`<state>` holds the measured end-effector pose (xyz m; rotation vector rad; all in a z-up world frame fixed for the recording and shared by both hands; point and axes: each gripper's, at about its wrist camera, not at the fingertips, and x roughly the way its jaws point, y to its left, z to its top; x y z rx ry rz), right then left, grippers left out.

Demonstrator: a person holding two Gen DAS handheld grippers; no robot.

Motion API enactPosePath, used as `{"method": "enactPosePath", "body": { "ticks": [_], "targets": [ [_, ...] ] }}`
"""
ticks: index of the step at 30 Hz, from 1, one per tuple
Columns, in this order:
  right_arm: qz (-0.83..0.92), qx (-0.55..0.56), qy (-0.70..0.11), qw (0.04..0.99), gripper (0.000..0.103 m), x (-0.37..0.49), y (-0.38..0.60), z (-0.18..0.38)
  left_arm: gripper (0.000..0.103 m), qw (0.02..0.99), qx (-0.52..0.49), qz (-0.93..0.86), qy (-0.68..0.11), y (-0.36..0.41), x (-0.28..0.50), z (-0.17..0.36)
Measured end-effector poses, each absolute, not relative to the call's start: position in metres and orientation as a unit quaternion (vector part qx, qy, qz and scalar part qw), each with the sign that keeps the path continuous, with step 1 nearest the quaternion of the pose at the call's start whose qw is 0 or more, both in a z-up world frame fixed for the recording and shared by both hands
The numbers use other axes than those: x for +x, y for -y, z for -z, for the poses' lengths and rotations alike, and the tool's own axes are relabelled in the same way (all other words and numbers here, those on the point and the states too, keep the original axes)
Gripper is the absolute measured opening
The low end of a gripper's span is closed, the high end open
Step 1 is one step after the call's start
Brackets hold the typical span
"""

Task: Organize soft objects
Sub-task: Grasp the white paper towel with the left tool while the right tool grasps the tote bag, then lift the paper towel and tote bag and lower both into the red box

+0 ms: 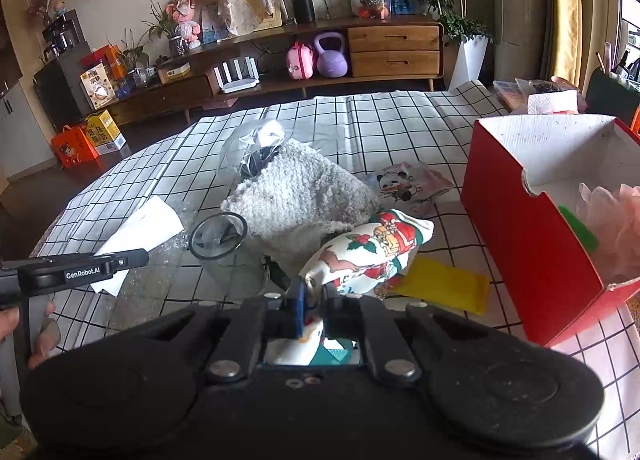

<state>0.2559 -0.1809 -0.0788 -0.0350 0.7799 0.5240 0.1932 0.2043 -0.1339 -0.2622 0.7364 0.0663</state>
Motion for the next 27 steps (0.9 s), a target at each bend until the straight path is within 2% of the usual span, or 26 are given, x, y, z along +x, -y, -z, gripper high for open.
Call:
{"method": "enactPosePath", "body": {
  "ticks": [14, 27],
  "targets": [
    [-0.278, 0.005, -0.34, 0.898, 0.005, 0.226, 0.23, 0.045, 0.015, 0.932, -0.136, -0.01, -0.337, -0.178, 0.165, 0.09],
    [-0.272, 0.042, -0.293, 0.916, 0.005, 0.213, 0.299, -0.007, 0.015, 0.941, -0.113, 0.068, -0.312, -0.099, 0.158, 0.03]
  ]
}}
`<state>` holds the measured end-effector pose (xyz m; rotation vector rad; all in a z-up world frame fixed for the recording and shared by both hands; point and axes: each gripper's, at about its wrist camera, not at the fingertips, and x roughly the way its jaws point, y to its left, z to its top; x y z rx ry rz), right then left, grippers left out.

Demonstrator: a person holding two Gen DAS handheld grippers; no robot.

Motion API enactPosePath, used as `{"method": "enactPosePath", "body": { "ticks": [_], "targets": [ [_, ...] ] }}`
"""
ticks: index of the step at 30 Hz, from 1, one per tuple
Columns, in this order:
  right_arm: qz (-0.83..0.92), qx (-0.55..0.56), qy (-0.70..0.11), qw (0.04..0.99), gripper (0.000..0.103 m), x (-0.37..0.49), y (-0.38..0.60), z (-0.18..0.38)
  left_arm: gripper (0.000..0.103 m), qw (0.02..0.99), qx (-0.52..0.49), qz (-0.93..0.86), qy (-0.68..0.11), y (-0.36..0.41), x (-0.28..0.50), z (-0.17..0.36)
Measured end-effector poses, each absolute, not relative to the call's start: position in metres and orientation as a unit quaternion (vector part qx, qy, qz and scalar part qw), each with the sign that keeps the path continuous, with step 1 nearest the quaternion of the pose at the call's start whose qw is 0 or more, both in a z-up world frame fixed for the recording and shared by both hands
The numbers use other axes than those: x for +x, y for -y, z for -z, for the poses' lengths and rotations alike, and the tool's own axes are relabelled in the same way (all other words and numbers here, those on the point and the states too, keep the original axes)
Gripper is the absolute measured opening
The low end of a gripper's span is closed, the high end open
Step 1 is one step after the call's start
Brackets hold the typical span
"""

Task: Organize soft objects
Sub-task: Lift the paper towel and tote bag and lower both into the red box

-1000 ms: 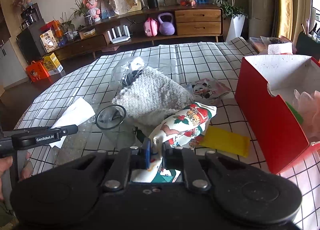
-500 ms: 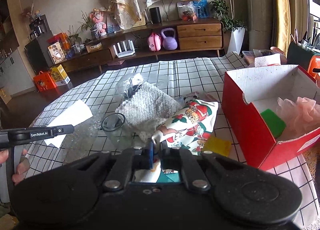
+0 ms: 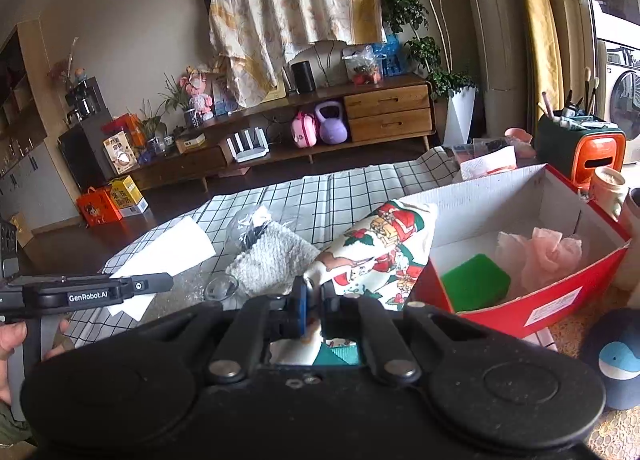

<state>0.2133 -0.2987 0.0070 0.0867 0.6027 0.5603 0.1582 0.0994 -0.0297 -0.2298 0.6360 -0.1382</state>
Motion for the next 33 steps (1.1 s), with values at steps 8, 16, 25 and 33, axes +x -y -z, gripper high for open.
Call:
{"method": "enactPosePath", "body": {
  "ticks": [8, 16, 25, 33],
  "targets": [
    [-0.254, 0.049, -0.269, 0.928, 0.005, 0.229, 0.34, -0.038, 0.015, 0.945, -0.083, 0.115, -0.295, -0.039, 0.174, 0.0],
    [-0.236, 0.056, -0.24, 0.94, 0.005, 0.256, 0.377, -0.066, 0.015, 0.945, -0.062, 0.151, -0.284, 0.015, 0.207, -0.019],
    [-0.19, 0.073, -0.23, 0.952, 0.005, 0.304, 0.418, -0.067, 0.015, 0.942, -0.027, 0.177, -0.283, 0.07, 0.246, -0.024],
    [-0.156, 0.096, -0.232, 0.955, 0.005, 0.351, 0.443, -0.055, 0.015, 0.937, -0.002, 0.188, -0.295, 0.108, 0.283, -0.014]
  ]
}}
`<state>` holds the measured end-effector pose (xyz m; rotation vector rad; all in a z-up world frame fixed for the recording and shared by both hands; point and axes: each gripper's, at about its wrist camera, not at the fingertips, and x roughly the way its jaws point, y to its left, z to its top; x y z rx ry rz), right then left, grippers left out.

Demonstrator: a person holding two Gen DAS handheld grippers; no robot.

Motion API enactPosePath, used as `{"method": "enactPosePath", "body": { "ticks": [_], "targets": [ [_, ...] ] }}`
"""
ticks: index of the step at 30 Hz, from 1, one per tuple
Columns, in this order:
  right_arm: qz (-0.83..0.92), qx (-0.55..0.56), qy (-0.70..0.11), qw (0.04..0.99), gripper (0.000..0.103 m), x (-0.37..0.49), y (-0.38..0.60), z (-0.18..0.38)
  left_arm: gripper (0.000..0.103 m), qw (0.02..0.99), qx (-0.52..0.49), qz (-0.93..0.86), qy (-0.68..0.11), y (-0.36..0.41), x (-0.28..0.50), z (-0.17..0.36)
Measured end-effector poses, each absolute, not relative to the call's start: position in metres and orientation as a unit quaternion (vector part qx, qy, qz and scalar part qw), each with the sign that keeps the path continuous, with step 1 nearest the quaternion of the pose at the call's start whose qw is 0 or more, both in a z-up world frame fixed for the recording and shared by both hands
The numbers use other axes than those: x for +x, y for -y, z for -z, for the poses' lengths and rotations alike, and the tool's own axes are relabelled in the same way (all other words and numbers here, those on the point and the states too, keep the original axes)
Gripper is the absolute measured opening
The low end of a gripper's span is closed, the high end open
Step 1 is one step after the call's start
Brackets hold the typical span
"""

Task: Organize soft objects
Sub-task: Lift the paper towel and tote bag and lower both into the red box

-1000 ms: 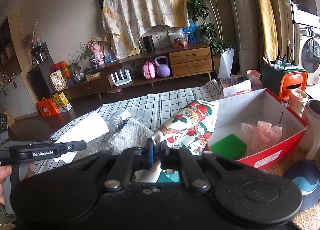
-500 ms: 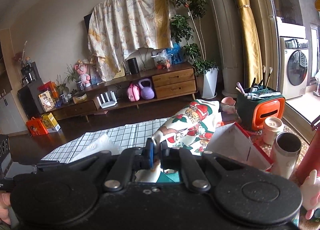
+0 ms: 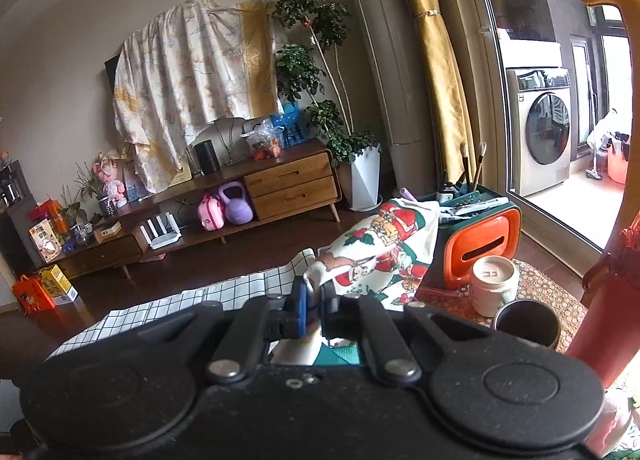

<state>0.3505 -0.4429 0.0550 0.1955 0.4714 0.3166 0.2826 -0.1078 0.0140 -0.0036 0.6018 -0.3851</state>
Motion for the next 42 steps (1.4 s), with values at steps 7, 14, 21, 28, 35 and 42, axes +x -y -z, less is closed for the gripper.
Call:
{"method": "enactPosePath", "body": {
  "ticks": [7, 14, 21, 28, 35, 42],
  "targets": [
    [-0.153, 0.1, -0.259, 0.948, 0.005, 0.38, 0.448, -0.017, 0.015, 0.929, 0.017, 0.192, -0.315, 0.138, 0.317, 0.01],
    [-0.162, 0.092, -0.3, 0.936, 0.005, 0.397, 0.445, 0.021, 0.015, 0.918, 0.042, 0.178, -0.352, 0.156, 0.351, 0.046],
    [-0.168, 0.088, -0.331, 0.924, 0.005, 0.402, 0.437, 0.055, 0.015, 0.908, 0.041, 0.176, -0.377, 0.168, 0.377, 0.068],
    [-0.17, 0.09, -0.348, 0.918, 0.006, 0.404, 0.436, 0.072, 0.015, 0.899, 0.054, 0.174, -0.398, 0.182, 0.393, 0.085],
    [-0.163, 0.093, -0.353, 0.917, 0.009, 0.408, 0.437, 0.076, 0.015, 0.881, 0.066, 0.181, -0.432, 0.194, 0.405, 0.1],
    [-0.15, 0.097, -0.364, 0.914, 0.018, 0.408, 0.438, 0.08, 0.016, 0.865, 0.084, 0.186, -0.459, 0.205, 0.407, 0.111]
  ]
}}
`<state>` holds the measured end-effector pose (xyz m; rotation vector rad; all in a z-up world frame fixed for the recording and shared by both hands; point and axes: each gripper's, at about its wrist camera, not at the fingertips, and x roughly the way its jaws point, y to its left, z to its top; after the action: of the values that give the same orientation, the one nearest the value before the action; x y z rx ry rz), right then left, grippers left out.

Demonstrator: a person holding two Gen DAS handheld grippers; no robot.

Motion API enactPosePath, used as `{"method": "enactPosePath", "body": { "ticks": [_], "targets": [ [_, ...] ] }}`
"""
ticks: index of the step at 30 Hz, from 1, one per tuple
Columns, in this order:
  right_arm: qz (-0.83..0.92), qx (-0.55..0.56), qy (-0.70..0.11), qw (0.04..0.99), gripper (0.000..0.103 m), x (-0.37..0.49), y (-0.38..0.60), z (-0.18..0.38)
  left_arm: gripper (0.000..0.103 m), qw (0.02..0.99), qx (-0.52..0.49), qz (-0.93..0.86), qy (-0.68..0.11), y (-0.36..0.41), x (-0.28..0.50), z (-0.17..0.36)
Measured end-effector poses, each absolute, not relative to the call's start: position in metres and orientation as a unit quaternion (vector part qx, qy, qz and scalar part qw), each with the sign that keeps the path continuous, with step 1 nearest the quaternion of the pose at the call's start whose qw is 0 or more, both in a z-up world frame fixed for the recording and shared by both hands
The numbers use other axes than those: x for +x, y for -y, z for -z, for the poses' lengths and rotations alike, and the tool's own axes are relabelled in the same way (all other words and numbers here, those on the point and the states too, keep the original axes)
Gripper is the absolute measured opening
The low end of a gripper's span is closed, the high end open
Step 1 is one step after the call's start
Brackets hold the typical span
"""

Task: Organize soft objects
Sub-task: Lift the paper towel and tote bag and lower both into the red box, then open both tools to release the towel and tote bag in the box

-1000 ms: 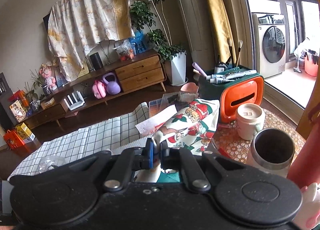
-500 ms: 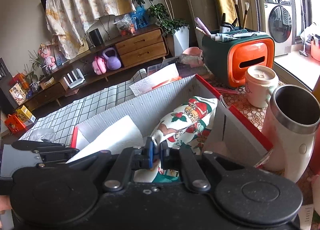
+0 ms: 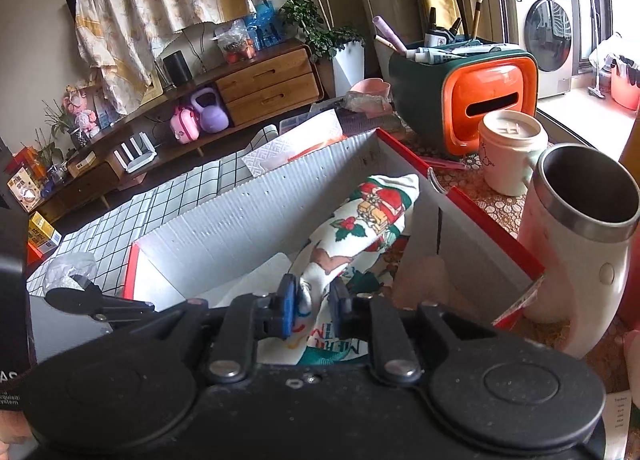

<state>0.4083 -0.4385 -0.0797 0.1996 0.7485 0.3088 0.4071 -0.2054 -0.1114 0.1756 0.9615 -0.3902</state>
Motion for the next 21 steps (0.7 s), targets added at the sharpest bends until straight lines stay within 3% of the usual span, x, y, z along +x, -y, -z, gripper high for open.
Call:
{"method": "enactPosePath", "body": {
  "ticks": [10, 16, 19, 21],
  "targets": [
    [-0.135, 0.089, -0.363, 0.917, 0.03, 0.402, 0.437, 0.072, 0.016, 0.87, 0.096, 0.173, -0.452, 0.204, 0.398, 0.106],
    [-0.126, 0.087, -0.364, 0.919, 0.045, 0.398, 0.435, 0.067, 0.017, 0.873, 0.088, 0.173, -0.448, 0.199, 0.392, 0.099],
    [-0.127, 0.082, -0.361, 0.92, 0.053, 0.394, 0.434, 0.064, 0.025, 0.874, 0.09, 0.167, -0.446, 0.199, 0.389, 0.097],
    [-0.127, 0.081, -0.358, 0.922, 0.058, 0.391, 0.435, 0.061, 0.044, 0.877, 0.089, 0.165, -0.443, 0.198, 0.387, 0.094]
  ]
}}
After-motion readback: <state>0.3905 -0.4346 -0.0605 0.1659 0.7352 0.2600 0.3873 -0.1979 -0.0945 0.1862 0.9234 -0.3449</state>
